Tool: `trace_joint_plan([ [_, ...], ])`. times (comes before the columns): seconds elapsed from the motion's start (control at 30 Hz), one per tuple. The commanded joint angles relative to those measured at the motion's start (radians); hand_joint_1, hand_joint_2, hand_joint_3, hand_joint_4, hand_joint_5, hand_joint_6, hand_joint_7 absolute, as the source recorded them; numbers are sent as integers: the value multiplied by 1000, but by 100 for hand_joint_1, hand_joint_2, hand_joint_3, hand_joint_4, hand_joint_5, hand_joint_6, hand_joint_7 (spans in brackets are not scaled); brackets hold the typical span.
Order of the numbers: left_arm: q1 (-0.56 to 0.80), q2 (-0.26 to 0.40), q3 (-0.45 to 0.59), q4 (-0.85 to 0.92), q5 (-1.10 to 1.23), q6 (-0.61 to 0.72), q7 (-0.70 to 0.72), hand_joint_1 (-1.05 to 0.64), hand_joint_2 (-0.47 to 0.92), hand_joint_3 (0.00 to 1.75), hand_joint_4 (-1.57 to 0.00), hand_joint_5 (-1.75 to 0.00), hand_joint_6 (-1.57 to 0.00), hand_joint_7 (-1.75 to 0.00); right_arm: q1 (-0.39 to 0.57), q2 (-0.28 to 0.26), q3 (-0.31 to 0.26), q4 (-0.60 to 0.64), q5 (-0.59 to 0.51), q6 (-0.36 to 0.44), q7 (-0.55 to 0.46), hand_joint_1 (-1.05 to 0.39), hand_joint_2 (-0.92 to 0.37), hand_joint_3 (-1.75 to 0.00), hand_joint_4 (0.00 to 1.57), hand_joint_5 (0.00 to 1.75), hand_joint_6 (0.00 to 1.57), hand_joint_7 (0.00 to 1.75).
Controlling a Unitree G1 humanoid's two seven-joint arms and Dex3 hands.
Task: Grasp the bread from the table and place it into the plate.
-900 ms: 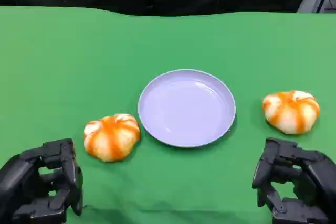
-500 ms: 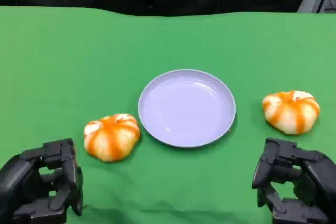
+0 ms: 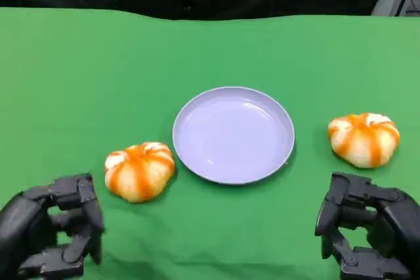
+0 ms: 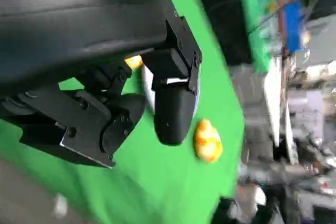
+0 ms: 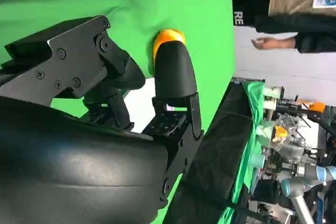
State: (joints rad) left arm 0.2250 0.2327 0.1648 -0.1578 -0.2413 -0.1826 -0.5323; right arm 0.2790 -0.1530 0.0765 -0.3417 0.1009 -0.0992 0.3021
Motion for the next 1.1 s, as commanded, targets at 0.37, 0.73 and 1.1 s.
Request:
trace_joint_plan([
  [0.37,-229,114,-162,-26,1039,-155,368,-88,92,27,-10,-1,-40,0,5,-8,2,-5,-12,0,-4,3,-64,-105,77,175,74,150],
  [0.73,-367,119,-367,189,1230,5,445,-86,92,22,0,0,-30,0,36,-7,11,-48,-15,12,-12,1,-64,-106,77,175,75,147],
  [1.1,-466,129,-428,427,1178,81,524,-87,92,28,0,0,-29,0,47,-8,11,-64,-14,19,-15,0,-65,-105,76,175,74,147],
])
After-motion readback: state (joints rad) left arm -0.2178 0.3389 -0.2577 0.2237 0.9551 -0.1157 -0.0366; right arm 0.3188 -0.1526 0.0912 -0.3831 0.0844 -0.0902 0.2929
